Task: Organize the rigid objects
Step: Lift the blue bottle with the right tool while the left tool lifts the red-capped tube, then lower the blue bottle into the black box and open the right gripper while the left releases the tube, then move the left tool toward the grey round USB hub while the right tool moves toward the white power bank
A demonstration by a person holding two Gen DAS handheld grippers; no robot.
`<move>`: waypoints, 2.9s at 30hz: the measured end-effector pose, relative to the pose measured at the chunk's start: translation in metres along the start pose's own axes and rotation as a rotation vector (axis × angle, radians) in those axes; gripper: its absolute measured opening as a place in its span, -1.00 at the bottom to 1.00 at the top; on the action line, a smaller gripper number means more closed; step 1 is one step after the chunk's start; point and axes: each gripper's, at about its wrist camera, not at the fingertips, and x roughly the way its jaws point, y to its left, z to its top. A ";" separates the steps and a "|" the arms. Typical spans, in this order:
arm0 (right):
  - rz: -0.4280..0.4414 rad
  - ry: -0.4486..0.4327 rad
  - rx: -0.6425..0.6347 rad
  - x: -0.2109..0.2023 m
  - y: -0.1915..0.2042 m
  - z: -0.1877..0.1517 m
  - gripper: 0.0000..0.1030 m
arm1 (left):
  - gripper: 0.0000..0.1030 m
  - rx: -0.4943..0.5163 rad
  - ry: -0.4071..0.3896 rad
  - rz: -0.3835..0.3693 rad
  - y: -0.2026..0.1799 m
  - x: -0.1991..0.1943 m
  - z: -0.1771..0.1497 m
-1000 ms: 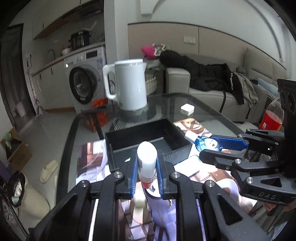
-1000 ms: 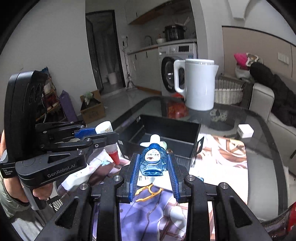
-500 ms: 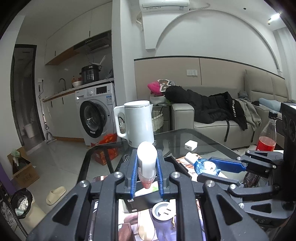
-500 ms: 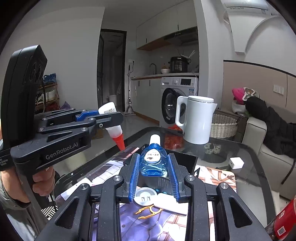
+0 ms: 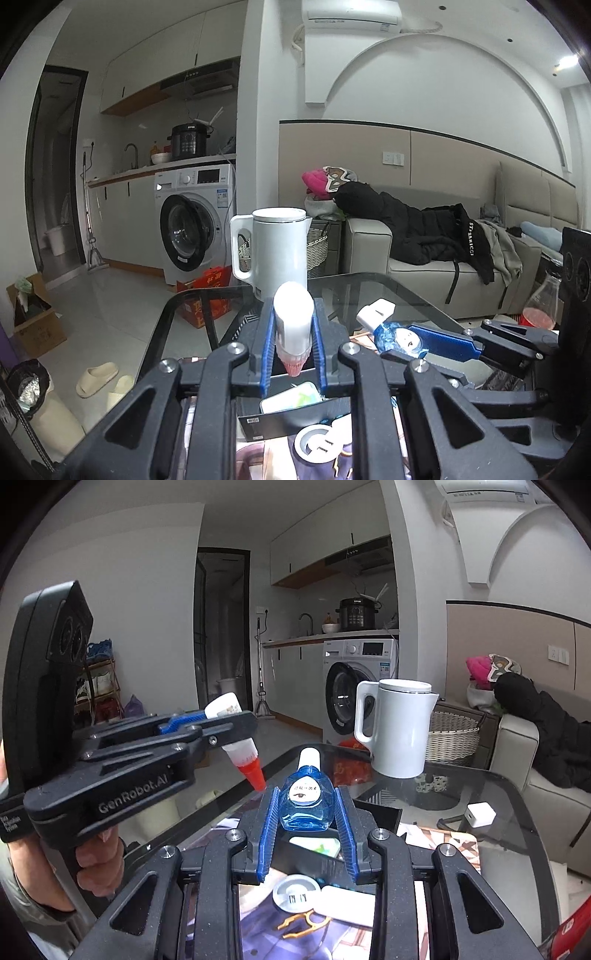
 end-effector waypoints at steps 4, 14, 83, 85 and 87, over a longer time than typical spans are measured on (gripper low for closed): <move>-0.018 0.000 0.038 0.016 -0.008 0.009 -0.41 | -0.69 -0.036 0.016 0.007 0.008 0.020 0.002; -0.074 0.052 0.100 0.072 -0.032 0.020 -0.41 | -0.69 -0.121 0.128 0.000 0.025 0.084 -0.007; -0.001 0.466 0.209 0.075 -0.071 -0.049 0.06 | -0.05 -0.126 0.582 -0.098 0.002 0.086 -0.077; 0.003 0.477 0.220 0.074 -0.072 -0.053 0.06 | -0.05 -0.119 0.597 -0.105 -0.002 0.086 -0.081; 0.007 0.492 0.229 0.075 -0.074 -0.056 0.06 | -0.05 -0.112 0.616 -0.110 -0.005 0.087 -0.085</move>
